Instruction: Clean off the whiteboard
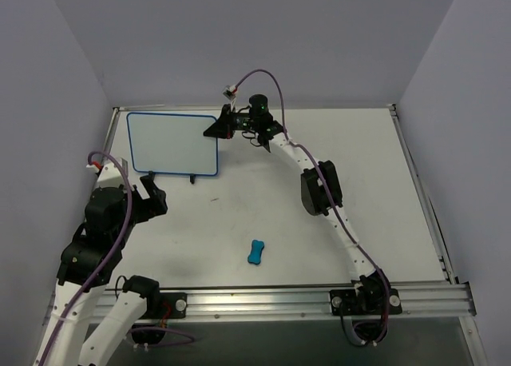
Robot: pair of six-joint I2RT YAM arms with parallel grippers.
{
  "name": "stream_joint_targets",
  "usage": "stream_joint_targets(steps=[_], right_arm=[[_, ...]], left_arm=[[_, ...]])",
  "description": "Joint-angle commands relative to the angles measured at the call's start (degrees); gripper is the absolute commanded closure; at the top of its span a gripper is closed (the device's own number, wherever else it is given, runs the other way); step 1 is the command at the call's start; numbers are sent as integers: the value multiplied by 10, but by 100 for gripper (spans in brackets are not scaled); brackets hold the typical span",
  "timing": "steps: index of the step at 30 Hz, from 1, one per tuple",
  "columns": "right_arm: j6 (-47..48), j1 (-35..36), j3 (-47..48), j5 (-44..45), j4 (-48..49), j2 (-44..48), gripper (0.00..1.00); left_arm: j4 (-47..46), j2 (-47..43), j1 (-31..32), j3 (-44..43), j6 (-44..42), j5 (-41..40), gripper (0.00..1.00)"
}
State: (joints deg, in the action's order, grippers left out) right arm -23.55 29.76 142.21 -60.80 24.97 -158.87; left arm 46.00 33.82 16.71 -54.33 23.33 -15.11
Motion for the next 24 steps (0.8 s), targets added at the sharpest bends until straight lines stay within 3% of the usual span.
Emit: stream_joint_targets(steps=[1, 4, 6, 20, 24], right_arm=[[89, -4, 6, 79, -15, -36, 100], [91, -3, 5, 88, -15, -35, 98], [90, -2, 5, 90, -12, -33, 83], [97, -2, -24, 92, 16, -7, 64], [96, -2, -25, 89, 18, 0, 40]], left_arm=[[-28, -11, -5, -3, -6, 3, 6], [-29, -14, -6, -1, -6, 3, 6], [-30, -12, -7, -2, -5, 5, 6], [-34, -16, -11, 0, -7, 13, 6], [-34, -15, -11, 0, -10, 17, 6]])
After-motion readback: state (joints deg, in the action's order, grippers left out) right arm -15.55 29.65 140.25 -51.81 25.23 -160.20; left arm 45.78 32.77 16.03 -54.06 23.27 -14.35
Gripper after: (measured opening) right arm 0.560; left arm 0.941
